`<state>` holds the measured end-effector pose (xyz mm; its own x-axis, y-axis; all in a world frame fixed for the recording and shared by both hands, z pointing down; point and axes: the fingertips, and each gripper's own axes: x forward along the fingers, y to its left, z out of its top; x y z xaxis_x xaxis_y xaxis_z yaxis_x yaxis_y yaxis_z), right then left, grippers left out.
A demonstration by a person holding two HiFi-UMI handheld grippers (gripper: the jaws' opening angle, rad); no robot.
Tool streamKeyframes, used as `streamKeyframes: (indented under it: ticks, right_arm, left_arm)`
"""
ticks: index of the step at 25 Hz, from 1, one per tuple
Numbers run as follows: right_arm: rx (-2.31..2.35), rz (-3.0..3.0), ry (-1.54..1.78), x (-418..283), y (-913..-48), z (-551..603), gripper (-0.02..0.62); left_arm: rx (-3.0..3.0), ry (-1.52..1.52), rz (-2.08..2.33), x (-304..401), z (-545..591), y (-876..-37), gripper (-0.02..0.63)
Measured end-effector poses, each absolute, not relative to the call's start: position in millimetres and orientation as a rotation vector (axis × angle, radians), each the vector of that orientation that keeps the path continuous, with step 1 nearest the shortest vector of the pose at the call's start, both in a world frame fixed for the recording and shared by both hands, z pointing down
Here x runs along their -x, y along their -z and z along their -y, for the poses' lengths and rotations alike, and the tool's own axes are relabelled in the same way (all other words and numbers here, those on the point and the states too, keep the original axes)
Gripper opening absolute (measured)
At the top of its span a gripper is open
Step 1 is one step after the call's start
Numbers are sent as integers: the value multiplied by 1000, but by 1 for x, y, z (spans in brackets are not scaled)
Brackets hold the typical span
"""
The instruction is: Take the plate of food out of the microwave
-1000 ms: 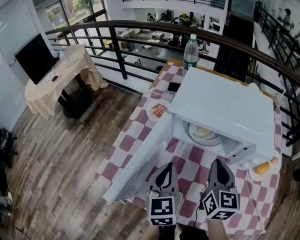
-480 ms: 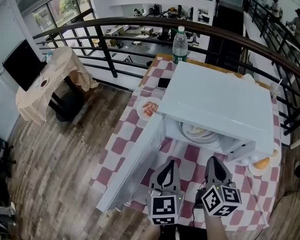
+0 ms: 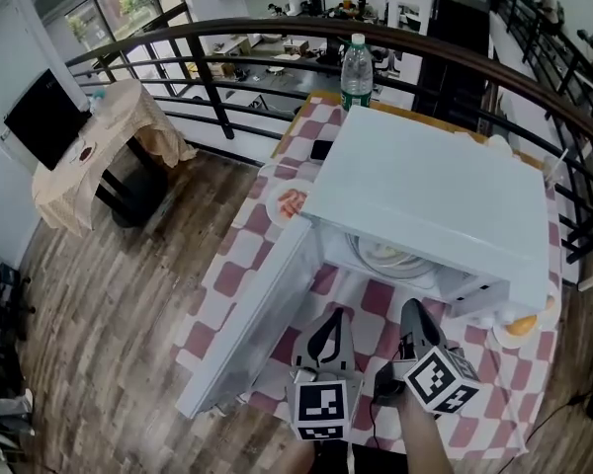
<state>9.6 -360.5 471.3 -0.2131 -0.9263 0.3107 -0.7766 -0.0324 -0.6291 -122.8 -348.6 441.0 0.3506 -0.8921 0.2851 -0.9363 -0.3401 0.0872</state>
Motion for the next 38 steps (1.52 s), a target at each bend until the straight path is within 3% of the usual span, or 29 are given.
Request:
streamKeyframes:
  ticks: [9, 21, 24, 38]
  right_arm:
    - [1543, -1625, 1480, -8, -506, 383, 22]
    - [1496, -1382, 1541, -25, -528, 402, 49]
    - [1483, -1340, 1576, -25, -535, 404, 109]
    - [1433, -1224, 1654, -14, -546, 428, 109]
  left_arm:
    - [-2360, -302, 1661, 113, 357, -453, 15]
    - [-2299, -295, 1700, 122, 364, -460, 14]
    - [-2275, -307, 1693, 123, 364, -462, 14]
    - [-2292, -308, 1709, 123, 367, -469, 14]
